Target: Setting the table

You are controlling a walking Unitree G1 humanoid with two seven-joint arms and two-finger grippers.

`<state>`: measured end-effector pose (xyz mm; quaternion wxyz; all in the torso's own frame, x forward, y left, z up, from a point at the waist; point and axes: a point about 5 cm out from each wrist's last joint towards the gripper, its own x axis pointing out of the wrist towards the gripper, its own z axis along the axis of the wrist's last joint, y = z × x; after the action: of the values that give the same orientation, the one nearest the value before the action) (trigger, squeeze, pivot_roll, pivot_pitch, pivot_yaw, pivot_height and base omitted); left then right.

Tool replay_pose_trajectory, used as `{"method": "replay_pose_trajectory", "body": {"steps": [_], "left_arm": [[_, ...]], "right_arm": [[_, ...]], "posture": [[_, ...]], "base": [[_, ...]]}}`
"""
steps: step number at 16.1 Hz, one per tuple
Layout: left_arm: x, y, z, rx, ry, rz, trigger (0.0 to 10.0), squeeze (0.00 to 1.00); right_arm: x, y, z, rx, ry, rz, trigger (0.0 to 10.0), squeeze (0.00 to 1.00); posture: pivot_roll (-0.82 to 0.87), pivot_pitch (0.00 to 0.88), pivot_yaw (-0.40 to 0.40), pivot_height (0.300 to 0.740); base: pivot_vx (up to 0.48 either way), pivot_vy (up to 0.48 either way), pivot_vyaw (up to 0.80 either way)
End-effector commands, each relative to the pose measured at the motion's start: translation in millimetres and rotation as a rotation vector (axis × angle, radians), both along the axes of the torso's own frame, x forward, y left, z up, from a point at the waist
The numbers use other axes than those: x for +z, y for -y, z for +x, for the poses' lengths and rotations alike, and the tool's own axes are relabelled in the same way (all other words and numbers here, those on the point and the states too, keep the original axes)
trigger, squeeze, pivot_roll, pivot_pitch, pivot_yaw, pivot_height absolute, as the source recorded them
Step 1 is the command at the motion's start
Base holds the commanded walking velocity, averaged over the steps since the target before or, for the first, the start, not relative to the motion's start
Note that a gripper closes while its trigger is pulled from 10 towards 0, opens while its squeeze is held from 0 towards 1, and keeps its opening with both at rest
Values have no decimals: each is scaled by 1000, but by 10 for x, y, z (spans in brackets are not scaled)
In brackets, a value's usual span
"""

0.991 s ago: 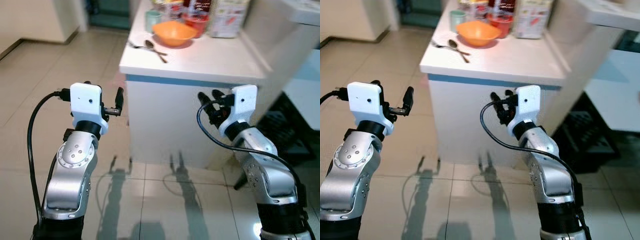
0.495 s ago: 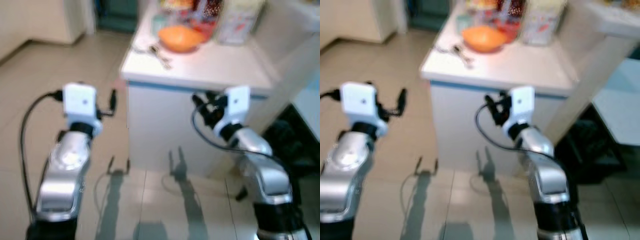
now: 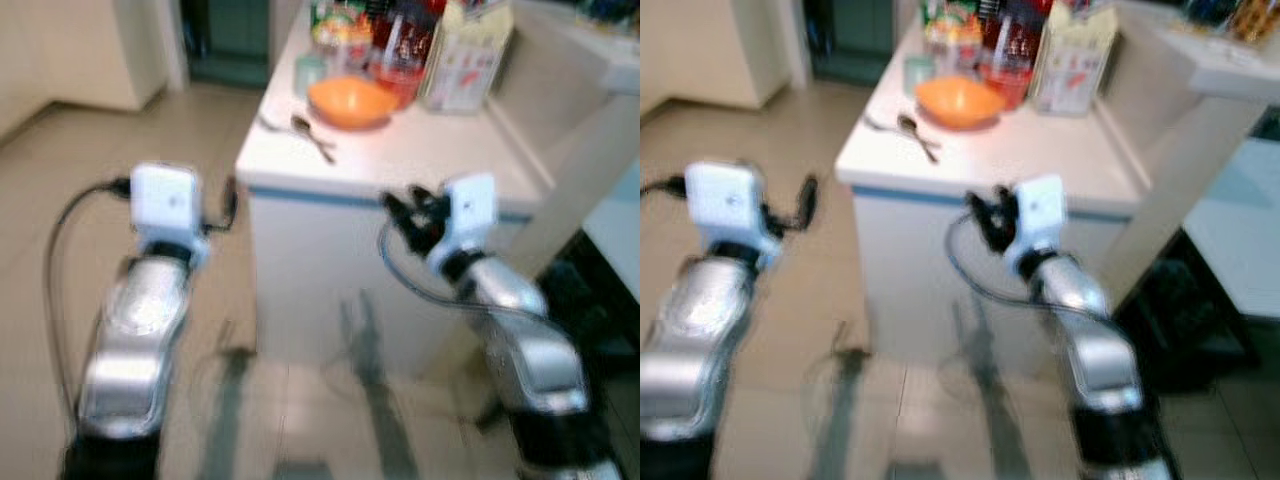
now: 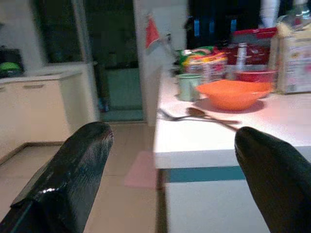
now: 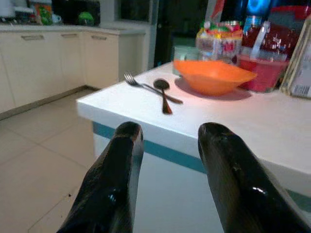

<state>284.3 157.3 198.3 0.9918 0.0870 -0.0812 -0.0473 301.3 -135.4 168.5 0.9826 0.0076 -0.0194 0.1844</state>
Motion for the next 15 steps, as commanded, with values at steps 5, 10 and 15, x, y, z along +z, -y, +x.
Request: {"method": "replay_pose_trajectory", "body": {"steps": [5,10,15], "left_arm": [[48,-87,18,20,13,28,10000,0],[42,-40,16,-4,10,40,10000,0],[38,-41,10,-8,9,40,10000,0]], "right_arm": [[88,-33,35,-8,33,42,10000,0],[106,-5,33,-1,38,31,10000,0],[118,-6,43,13,28,32,10000,0]], "posture": [[91,0,-63,740],[92,0,-65,740],[91,0,-70,740]], "base": [[342,0,0],[340,0,0],[342,0,0]]}}
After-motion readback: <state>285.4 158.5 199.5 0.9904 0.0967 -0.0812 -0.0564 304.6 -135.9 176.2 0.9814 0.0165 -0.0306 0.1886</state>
